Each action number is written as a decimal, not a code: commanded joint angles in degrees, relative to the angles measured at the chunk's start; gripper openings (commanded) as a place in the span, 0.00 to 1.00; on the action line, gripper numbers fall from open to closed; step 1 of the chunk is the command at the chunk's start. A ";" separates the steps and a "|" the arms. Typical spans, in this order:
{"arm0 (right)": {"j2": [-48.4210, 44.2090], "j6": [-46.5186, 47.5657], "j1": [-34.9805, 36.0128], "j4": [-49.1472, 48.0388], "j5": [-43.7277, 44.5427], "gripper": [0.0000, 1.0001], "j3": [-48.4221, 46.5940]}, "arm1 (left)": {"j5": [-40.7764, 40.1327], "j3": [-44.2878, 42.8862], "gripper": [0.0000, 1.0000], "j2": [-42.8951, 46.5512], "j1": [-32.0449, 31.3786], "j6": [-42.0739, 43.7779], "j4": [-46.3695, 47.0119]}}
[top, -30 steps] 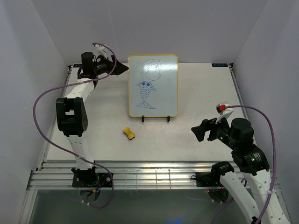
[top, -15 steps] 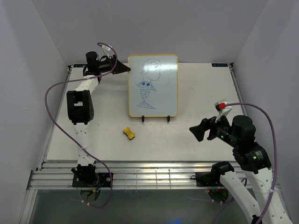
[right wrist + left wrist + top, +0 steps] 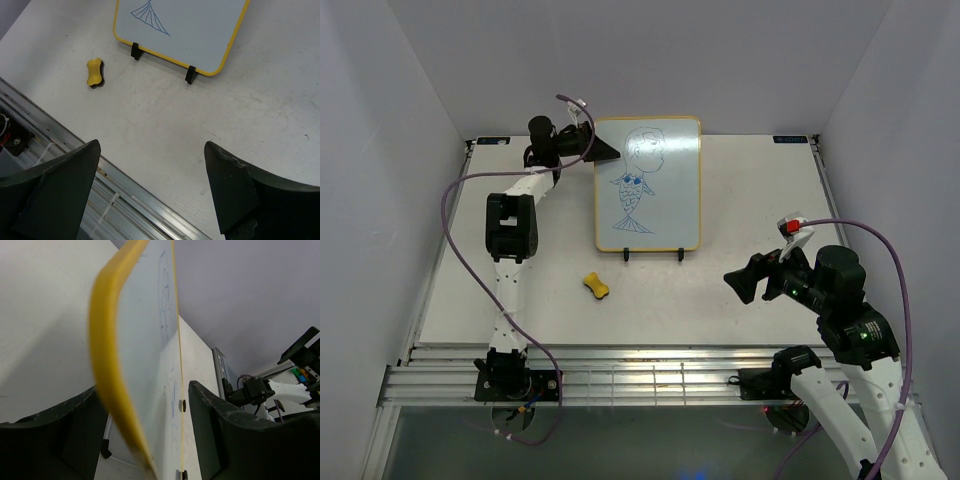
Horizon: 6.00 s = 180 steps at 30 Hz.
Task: Erase the whiteboard
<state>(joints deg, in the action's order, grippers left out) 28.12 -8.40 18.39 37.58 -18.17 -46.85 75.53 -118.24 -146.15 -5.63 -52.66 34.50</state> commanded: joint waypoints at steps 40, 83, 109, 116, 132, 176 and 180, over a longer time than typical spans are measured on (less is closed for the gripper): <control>0.09 0.32 -0.11 -4.36 -2.04 0.90 0.27 | -9.34 11.71 0.00 11.93 0.80 -5.78 11.98; 17.57 -6.36 15.46 -17.01 0.70 0.90 1.25 | -28.41 39.03 0.00 37.42 14.58 -30.74 24.21; 83.41 -2.32 43.30 -19.30 25.64 0.96 -38.57 | -28.42 73.84 0.00 70.82 43.51 -23.80 18.58; 89.83 -3.20 44.71 -17.98 24.24 0.84 -42.27 | -29.12 76.40 0.00 75.21 45.09 -19.15 14.47; 93.70 -2.85 45.24 -18.25 26.17 0.63 -45.35 | -29.12 77.28 0.00 75.39 45.35 -16.86 14.01; 21.45 -9.88 39.62 5.99 45.85 0.31 -19.23 | -19.98 64.97 0.00 77.59 10.30 -8.85 -4.44; 19.26 -9.79 39.62 8.47 46.13 0.30 -21.70 | -20.24 70.50 0.00 78.38 4.68 -9.65 -5.76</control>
<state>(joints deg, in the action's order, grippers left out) 48.88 -18.04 58.08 41.87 25.45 -65.71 58.30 -50.00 -71.26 1.15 -61.45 29.91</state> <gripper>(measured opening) 0.394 0.138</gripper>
